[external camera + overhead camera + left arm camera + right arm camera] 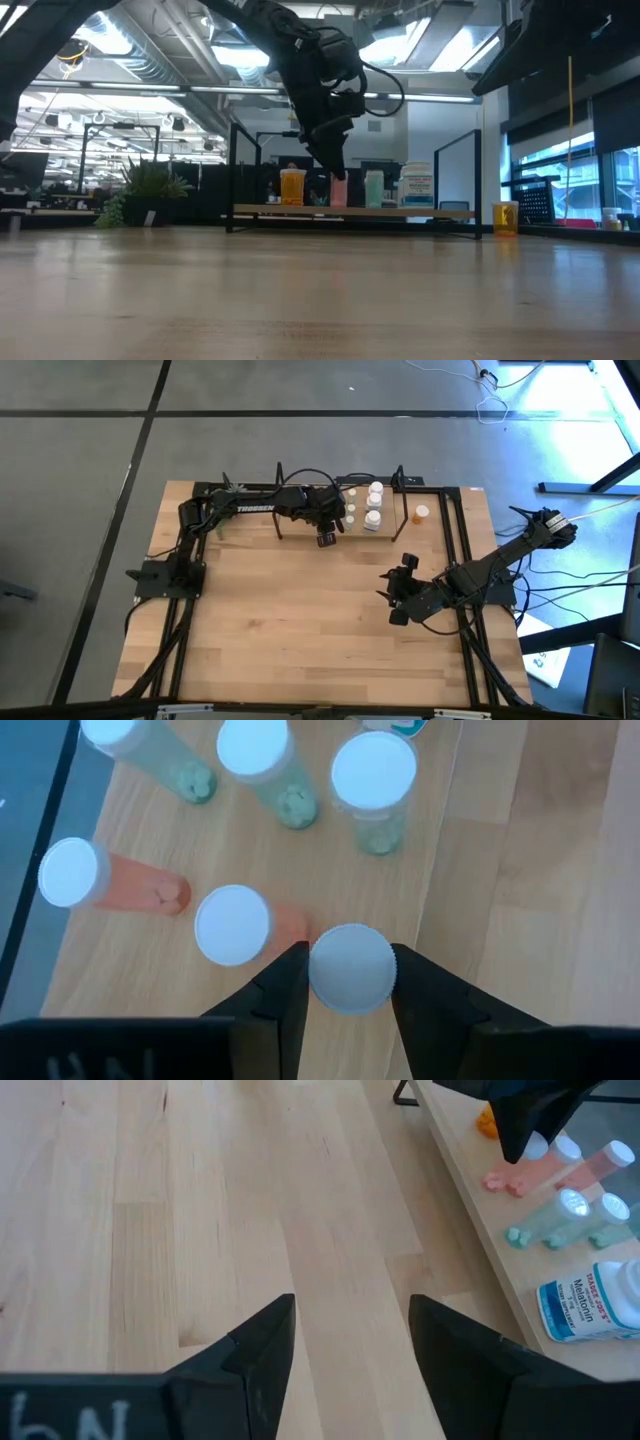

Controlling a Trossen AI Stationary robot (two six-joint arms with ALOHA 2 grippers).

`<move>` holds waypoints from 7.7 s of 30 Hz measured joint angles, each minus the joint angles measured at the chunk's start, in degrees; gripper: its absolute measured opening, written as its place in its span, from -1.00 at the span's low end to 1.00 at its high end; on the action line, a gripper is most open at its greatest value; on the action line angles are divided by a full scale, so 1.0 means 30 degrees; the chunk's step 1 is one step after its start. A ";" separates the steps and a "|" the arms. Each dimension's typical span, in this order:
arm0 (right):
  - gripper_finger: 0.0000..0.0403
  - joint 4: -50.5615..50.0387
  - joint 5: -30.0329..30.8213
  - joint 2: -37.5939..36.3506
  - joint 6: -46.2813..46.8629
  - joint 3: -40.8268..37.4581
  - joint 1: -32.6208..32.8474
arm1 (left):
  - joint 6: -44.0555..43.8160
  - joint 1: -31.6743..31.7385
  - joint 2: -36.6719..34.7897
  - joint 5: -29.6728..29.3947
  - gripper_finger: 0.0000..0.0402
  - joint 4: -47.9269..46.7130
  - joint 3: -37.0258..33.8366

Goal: Pick and place medicine bottles onto shelf by color
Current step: Put the pink pill bottle on the shelf aligned with the pink bottles, then put the orange pill bottle on the shelf aligned with the orange pill bottles

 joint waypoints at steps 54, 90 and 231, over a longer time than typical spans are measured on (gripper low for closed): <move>-0.02 0.0030 0.3372 -0.0007 0.1535 0.0000 -0.0004 | -0.0385 0.0015 -0.0015 0.0969 -0.36 0.0102 0.0000; -0.02 0.0067 0.3140 -0.0007 0.1452 0.0000 -0.0004 | -0.0930 0.0072 -0.0022 0.0987 -0.36 0.0095 0.0000; -0.02 0.3103 -0.3359 0.0001 0.0417 0.0000 -0.0092 | -0.6005 -1.0864 -0.6818 -0.4100 0.01 -0.9867 -0.0008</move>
